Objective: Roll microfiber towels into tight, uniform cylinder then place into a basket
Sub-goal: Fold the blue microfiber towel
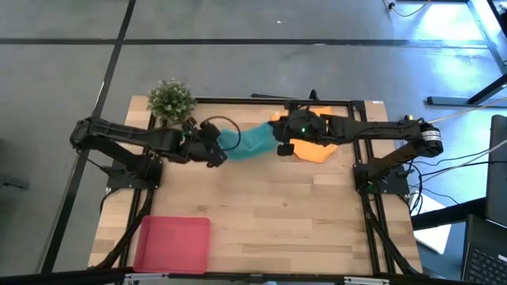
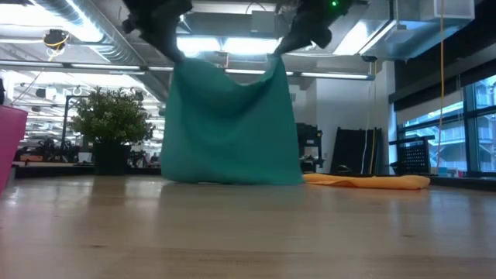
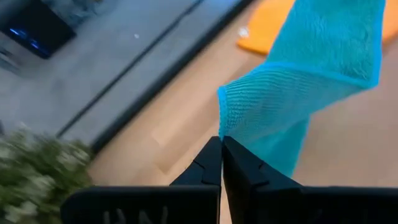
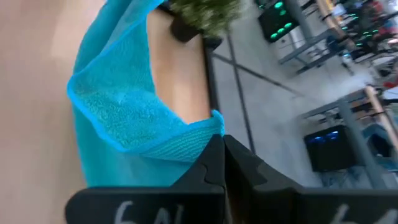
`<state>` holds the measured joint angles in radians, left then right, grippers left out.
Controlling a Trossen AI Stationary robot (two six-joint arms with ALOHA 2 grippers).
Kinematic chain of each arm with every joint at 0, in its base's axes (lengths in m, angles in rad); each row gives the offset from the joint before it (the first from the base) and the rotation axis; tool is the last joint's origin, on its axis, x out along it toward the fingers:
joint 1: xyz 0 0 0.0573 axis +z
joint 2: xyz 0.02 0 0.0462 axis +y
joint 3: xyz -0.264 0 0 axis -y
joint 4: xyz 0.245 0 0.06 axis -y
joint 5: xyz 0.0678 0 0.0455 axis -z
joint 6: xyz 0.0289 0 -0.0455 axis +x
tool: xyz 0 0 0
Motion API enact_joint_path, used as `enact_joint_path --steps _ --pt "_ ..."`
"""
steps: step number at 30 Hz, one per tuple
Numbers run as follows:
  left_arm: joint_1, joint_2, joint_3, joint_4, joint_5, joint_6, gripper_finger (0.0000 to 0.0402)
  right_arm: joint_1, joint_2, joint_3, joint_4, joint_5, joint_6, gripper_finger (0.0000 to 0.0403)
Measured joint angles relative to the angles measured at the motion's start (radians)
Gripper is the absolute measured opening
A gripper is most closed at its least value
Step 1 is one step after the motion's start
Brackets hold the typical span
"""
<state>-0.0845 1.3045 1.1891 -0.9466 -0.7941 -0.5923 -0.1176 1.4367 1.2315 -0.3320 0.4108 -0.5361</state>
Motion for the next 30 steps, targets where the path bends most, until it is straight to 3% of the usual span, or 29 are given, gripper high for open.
enact_joint_path --steps 9,16,24,30 --pt "0.129 0.0 0.082 -0.003 -0.071 0.179 0.0 -0.092 0.0 0.024 0.081 -0.002 -0.063 0.0" --pt "0.223 0.0 0.082 -0.004 -0.062 0.209 0.0 -0.15 0.0 0.024 0.16 -0.085 -0.088 0.0" --pt "0.163 0.002 0.053 -0.012 0.046 0.164 0.0 -0.106 0.0 0.024 0.013 -0.108 -0.051 0.0" --pt "0.085 0.002 -0.069 -0.01 0.104 0.041 0.0 -0.055 0.001 -0.047 -0.058 -0.237 0.037 0.0"
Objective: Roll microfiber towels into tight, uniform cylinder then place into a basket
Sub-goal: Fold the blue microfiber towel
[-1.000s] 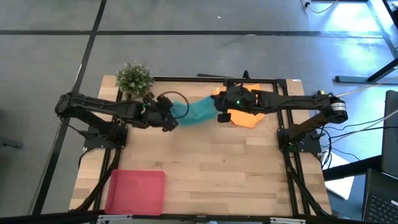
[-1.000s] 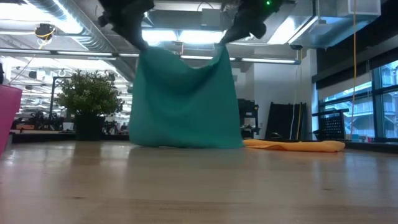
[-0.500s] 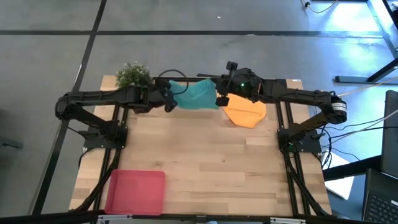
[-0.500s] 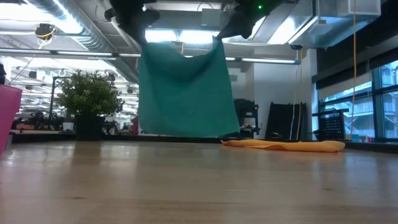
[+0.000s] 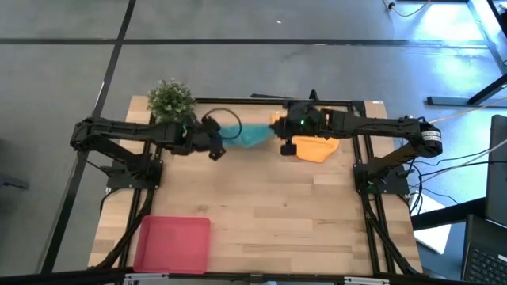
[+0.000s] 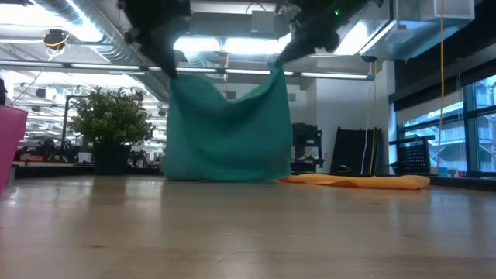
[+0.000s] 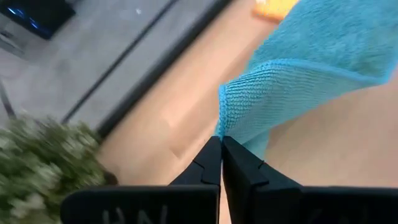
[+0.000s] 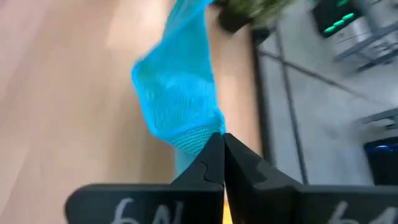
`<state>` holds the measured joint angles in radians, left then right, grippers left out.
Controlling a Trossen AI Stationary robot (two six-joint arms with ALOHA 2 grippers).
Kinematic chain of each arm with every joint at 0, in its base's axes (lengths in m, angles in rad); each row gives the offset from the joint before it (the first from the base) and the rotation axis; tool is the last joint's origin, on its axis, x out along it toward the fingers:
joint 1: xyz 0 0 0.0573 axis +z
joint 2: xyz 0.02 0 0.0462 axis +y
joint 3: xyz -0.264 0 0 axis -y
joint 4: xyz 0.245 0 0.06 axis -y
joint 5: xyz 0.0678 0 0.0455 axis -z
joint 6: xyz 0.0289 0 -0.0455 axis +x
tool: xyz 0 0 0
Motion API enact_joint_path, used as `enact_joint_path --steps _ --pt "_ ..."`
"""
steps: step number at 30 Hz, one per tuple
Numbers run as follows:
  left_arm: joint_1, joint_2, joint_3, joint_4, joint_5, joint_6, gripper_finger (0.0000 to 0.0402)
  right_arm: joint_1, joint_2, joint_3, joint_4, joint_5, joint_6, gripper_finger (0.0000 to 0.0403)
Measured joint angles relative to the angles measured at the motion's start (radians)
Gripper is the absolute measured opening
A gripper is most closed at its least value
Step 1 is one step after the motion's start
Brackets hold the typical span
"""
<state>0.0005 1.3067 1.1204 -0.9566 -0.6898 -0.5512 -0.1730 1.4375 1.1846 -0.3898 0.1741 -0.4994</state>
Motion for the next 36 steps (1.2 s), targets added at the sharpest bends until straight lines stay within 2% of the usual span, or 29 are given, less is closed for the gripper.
enact_joint_path --steps 9,13,21,26,30,36 --pt "-0.108 0.0 -0.164 0.012 0.063 -0.219 0.0 0.076 0.0 -0.155 0.032 0.051 0.097 0.0" --pt "-0.165 0.0 -0.219 0.078 0.093 -0.28 0.0 0.111 0.0 -0.2 0.029 0.051 0.15 0.0" --pt "-0.27 0.0 -0.32 0.323 0.181 -0.315 0.0 0.192 0.0 -0.295 0.036 0.05 0.286 0.0" --pt "-0.323 0.0 -0.371 0.45 0.197 -0.315 0.0 0.245 0.0 -0.372 0.092 0.031 0.36 0.0" --pt "-0.359 0.009 -0.392 0.489 0.242 -0.345 0.0 0.279 0.0 -0.427 0.151 -0.014 0.407 0.0" --pt "-0.403 0.075 -0.398 0.498 0.263 -0.414 0.0 0.308 0.0 -0.439 0.165 -0.013 0.457 0.0"
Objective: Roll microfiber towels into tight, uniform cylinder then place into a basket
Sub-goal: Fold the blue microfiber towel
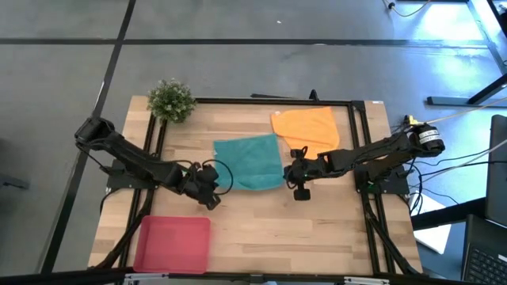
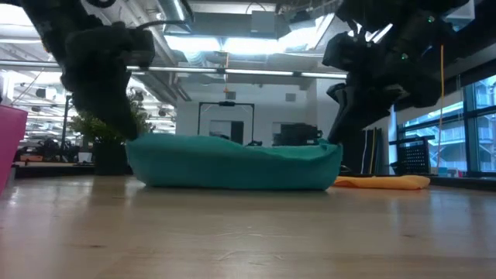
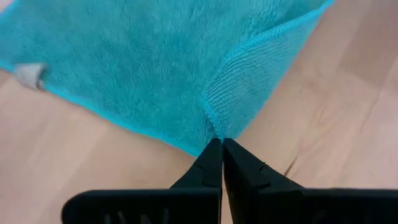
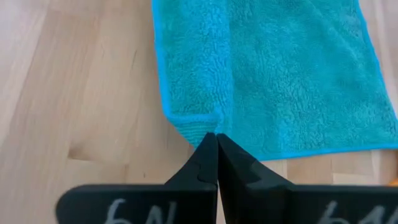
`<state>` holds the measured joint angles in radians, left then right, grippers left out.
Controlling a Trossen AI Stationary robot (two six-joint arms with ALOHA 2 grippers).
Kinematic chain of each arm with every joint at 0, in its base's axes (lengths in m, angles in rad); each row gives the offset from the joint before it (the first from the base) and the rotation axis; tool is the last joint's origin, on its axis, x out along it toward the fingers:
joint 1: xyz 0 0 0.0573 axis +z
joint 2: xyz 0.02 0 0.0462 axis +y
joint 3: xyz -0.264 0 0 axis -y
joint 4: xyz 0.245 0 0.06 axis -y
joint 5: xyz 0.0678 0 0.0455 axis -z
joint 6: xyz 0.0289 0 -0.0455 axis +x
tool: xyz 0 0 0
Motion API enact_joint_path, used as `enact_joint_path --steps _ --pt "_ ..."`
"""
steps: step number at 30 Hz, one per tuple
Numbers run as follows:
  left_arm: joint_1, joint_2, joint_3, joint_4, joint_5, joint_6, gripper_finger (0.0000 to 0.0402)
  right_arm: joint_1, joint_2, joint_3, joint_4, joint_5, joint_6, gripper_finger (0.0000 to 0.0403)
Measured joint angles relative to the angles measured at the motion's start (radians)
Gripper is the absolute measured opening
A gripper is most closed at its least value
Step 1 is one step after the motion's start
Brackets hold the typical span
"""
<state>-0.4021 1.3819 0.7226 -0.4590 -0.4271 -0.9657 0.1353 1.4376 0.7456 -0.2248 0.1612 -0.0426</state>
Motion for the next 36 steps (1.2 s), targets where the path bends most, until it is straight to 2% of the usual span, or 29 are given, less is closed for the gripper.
enact_joint_path --steps 11,20,36 --pt "-0.063 0.164 0.0 0.14 0.03 -0.078 0.0 0.07 0.0 0.0 -0.002 0.002 0.105 0.0" --pt "-0.09 0.172 0.0 0.165 -0.026 -0.044 0.0 0.098 0.0 0.0 0.027 0.002 0.113 0.0" --pt "-0.089 0.172 0.0 0.175 -0.033 -0.05 0.0 0.098 0.0 0.0 0.035 0.003 0.055 0.0"
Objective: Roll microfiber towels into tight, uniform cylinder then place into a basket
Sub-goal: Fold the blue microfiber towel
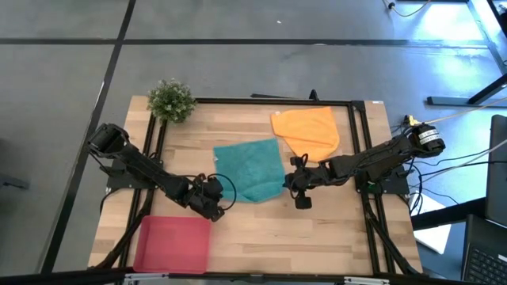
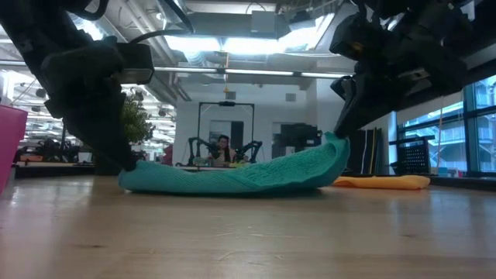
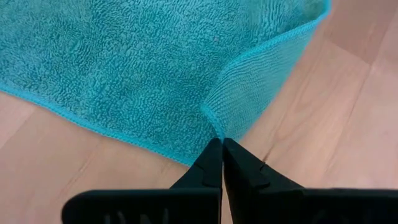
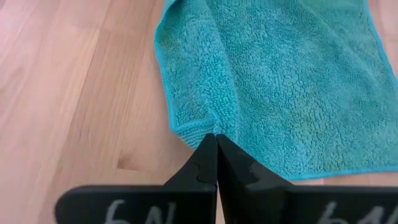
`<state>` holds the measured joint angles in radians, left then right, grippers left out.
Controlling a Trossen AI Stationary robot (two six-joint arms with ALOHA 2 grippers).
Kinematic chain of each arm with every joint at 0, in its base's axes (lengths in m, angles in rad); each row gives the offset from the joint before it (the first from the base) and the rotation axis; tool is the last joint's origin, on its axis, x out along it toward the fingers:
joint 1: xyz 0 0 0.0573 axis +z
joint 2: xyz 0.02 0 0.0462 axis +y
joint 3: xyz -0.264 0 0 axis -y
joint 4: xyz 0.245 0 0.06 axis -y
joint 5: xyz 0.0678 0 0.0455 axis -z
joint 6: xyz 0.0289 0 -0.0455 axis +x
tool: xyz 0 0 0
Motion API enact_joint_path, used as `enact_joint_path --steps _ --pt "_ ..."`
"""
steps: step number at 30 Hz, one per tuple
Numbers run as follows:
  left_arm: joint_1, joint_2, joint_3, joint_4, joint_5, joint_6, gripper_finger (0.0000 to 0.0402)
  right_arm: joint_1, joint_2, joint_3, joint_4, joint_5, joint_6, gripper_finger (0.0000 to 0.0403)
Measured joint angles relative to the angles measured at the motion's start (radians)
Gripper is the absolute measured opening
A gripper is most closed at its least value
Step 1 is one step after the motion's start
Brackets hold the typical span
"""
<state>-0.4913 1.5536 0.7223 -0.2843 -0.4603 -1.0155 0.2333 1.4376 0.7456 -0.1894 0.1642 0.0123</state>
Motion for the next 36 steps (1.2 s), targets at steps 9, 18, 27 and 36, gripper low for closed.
enact_joint_path --steps 9,18,27,36 --pt "0.003 0.0 0.0 0.019 -0.001 0.006 0.0 -0.001 0.0 0.0 0.014 0.106 -0.044 0.0" --pt "0.015 -0.028 0.0 0.002 -0.041 0.031 0.0 -0.034 0.0 0.0 0.03 0.165 -0.048 0.0" --pt "0.047 -0.046 0.001 -0.023 -0.075 -0.023 0.0 -0.108 0.0 0.0 0.061 0.186 -0.052 0.0" --pt "0.106 -0.046 0.001 -0.056 -0.163 -0.031 0.0 -0.225 0.0 0.0 0.085 0.185 -0.101 0.0"
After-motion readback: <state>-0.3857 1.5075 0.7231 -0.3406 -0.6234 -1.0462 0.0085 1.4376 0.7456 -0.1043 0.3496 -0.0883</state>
